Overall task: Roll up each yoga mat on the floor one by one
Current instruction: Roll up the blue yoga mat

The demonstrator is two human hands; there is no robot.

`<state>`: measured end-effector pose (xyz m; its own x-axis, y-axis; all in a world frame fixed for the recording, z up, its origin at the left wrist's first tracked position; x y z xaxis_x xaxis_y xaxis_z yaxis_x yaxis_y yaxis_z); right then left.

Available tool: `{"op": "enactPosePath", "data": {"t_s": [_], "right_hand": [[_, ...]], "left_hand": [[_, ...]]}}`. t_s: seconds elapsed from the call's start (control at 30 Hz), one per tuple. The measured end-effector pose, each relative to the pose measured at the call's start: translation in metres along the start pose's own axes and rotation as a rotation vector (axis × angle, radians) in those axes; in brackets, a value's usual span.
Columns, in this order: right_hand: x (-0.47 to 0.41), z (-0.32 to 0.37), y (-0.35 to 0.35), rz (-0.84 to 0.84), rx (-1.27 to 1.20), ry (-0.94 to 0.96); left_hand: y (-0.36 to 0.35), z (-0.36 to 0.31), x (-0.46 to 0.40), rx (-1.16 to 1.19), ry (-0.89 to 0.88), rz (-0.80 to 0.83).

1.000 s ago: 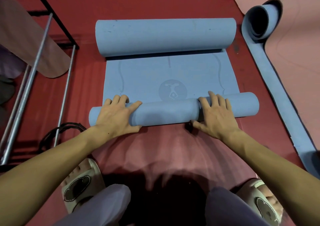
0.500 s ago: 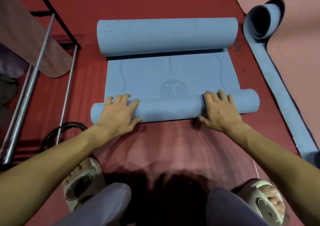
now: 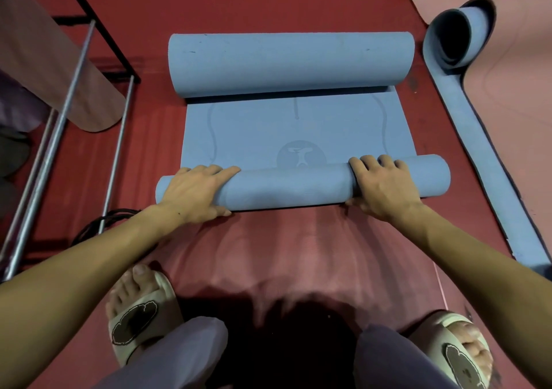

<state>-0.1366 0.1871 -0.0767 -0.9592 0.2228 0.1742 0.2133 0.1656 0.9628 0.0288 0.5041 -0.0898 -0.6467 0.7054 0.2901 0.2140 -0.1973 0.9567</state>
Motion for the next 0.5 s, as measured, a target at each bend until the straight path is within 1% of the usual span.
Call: {"op": "enactPosePath", "data": {"t_s": [0.3, 0.4, 0.5], "right_hand": [[0.018, 0.006, 0.008, 0.158, -0.061, 0.008], [0.024, 0.008, 0.007, 0.26, -0.094, 0.023], [0.03, 0.007, 0.007, 0.401, -0.143, 0.054]], "left_hand": [[0.0, 0.001, 0.01, 0.084, -0.039, 0.174], [0.0, 0.002, 0.014, 0.125, -0.069, 0.235], [-0.007, 0.0, 0.019, 0.176, -0.085, 0.357]]}}
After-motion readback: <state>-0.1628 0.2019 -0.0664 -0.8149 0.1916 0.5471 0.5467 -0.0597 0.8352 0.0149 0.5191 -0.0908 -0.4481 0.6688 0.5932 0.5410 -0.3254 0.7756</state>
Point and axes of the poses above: each hand's wrist, its own x-axis away from the middle knuckle, its own y-axis out of the back of the hand, z = x × y, the point moved 5 cm from there along -x, towards the middle knuckle, and after that the axes turned 1 degree about y, right-handed, at the moved point
